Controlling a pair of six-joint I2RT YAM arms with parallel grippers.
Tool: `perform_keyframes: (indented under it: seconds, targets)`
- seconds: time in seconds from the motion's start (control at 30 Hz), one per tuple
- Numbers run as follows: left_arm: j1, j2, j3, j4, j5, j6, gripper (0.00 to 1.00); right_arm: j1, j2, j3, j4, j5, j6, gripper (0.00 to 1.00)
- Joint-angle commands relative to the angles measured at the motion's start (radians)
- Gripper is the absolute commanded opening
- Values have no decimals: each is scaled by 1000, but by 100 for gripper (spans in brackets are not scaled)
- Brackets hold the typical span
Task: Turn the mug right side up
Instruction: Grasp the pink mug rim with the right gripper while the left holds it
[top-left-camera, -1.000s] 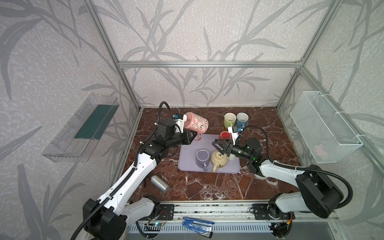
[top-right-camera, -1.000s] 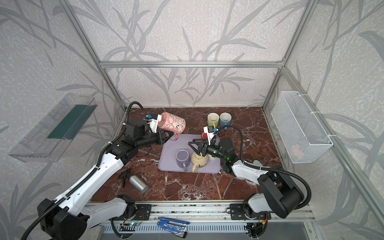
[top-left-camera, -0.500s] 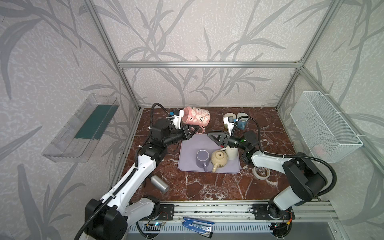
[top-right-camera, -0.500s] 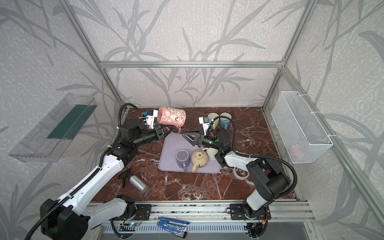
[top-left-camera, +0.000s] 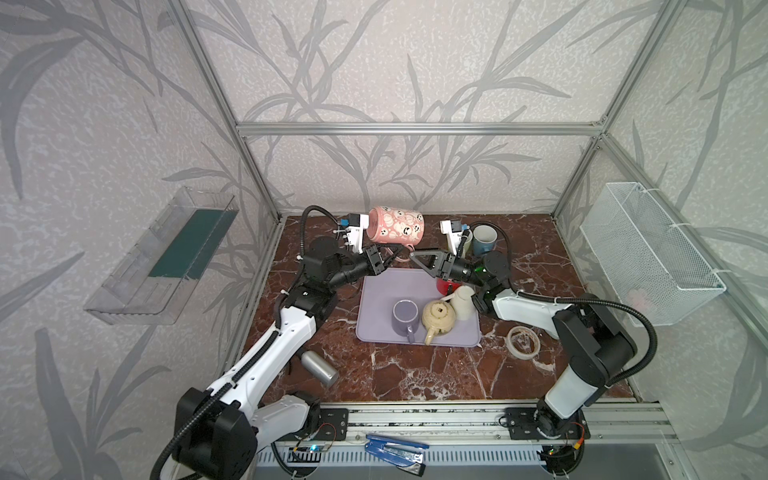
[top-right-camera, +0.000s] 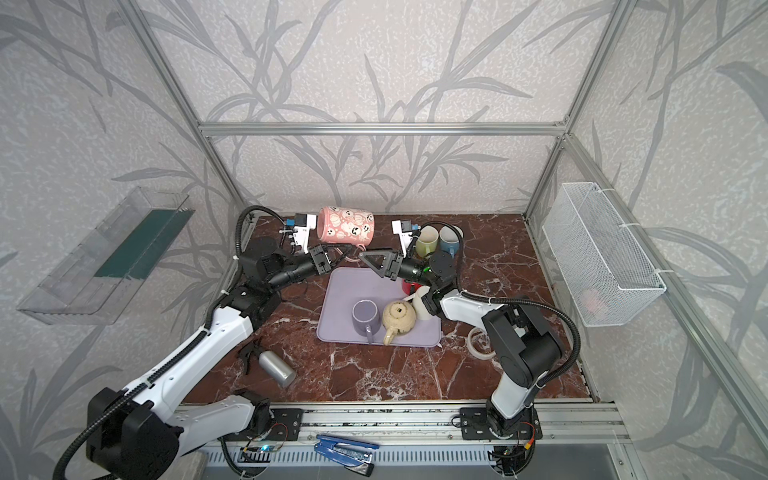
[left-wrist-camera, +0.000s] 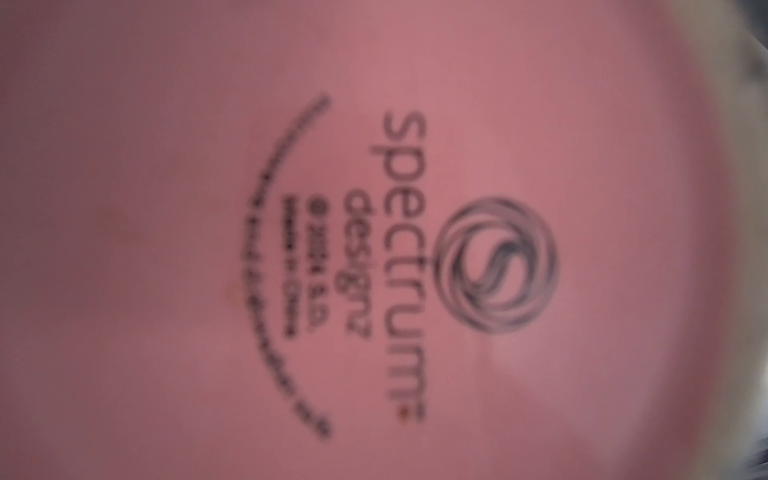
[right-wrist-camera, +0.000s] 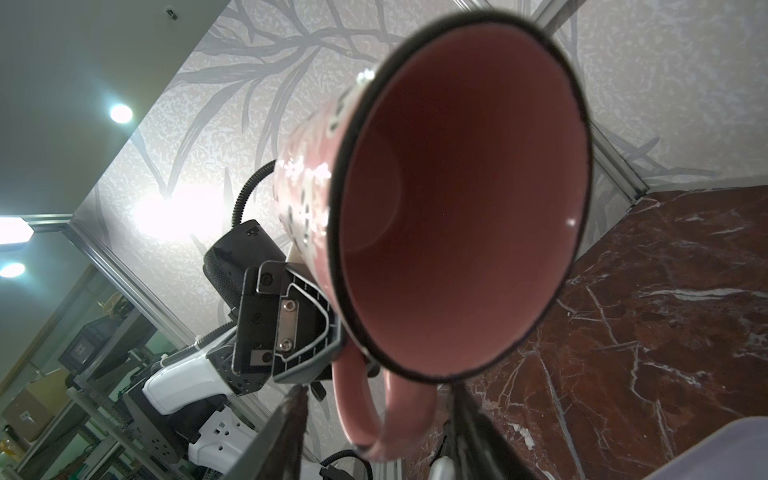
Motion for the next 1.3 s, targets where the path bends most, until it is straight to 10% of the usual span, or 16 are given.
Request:
perform_keyframes:
  seconds: [0.0, 0.33, 0.67, 1.03, 1.27]
  targets:
    - [4, -10, 18, 178, 26, 0, 0, -10, 40, 44, 80, -3, 55, 47]
    - [4, 25, -4, 236, 30, -15, 0, -13, 66, 106, 81, 5, 74, 29]
    - [2, 79, -19, 316, 68, -36, 0, -13, 89, 129, 81, 19, 87, 35]
    - [-4, 104, -33, 339, 70, -41, 0, -13, 100, 142, 80, 36, 103, 0]
    - [-2, 80, 3, 160, 33, 36, 3, -26, 75, 101, 81, 64, 90, 0]
